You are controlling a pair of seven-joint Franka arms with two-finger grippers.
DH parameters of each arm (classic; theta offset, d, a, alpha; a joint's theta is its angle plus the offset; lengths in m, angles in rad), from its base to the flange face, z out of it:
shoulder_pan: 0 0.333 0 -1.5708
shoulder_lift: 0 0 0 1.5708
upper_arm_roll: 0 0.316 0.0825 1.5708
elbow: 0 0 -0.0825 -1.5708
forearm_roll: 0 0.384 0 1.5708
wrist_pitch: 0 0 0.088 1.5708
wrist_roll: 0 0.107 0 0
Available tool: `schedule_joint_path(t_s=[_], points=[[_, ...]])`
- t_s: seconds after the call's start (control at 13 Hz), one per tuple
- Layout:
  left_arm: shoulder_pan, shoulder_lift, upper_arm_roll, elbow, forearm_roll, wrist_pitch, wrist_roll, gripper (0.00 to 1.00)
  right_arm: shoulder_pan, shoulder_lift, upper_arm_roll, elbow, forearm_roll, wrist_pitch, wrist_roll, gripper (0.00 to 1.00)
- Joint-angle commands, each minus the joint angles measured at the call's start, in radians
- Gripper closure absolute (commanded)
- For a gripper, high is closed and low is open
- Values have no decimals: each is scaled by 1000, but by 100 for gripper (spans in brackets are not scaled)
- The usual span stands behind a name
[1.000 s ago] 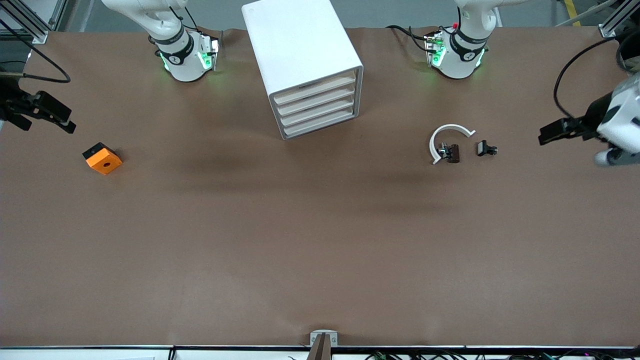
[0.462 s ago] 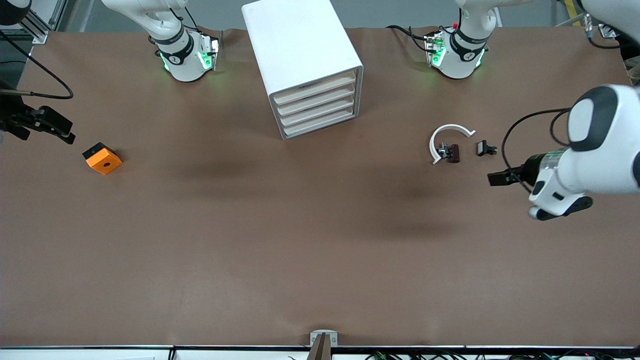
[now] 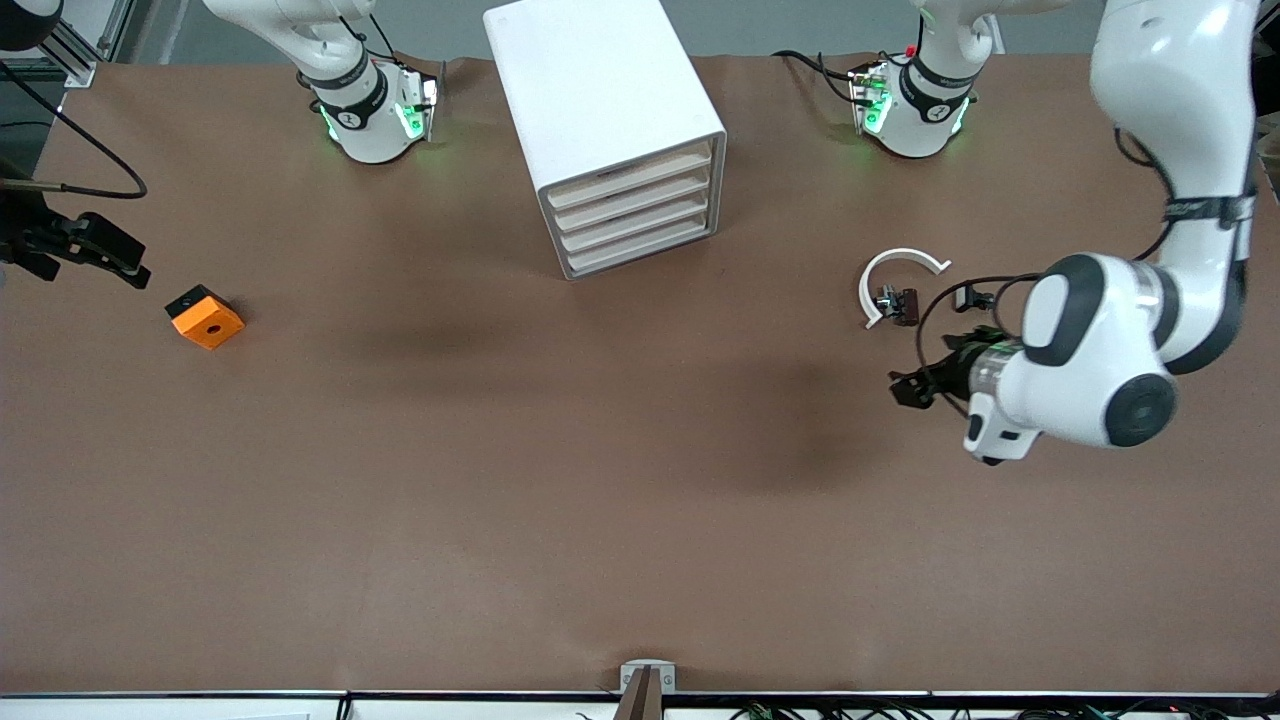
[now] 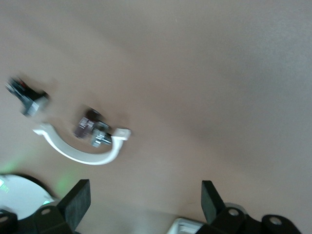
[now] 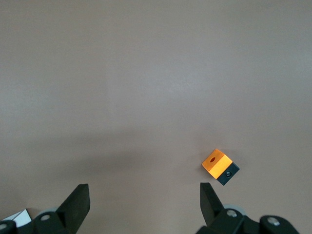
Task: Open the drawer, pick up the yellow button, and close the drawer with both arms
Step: 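Move the left gripper toward the white drawer cabinet's drawer front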
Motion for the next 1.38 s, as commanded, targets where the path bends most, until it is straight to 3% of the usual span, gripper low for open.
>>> schedule_joint_path(t_s=[0.0, 0.23, 0.38, 0.77, 1.31], points=[[-106, 101, 4, 83, -13, 6, -254, 0, -1, 15, 10, 20, -14, -8, -4, 0], [-244, 182, 11, 98, -7, 75, -533, 0, 7, 15, 13, 20, -14, -8, 4, 0], [-267, 192, 10, 98, -27, 80, -641, 0, 5, 15, 13, 21, -14, -8, 5, 0], [-347, 195, 4, 81, -231, 52, -984, 0, 7, 15, 14, 21, -14, -11, -2, 0], [-423, 192, 2, 89, -443, -170, -1287, 0, 131, 10, 25, 60, -26, -83, 118, 0]])
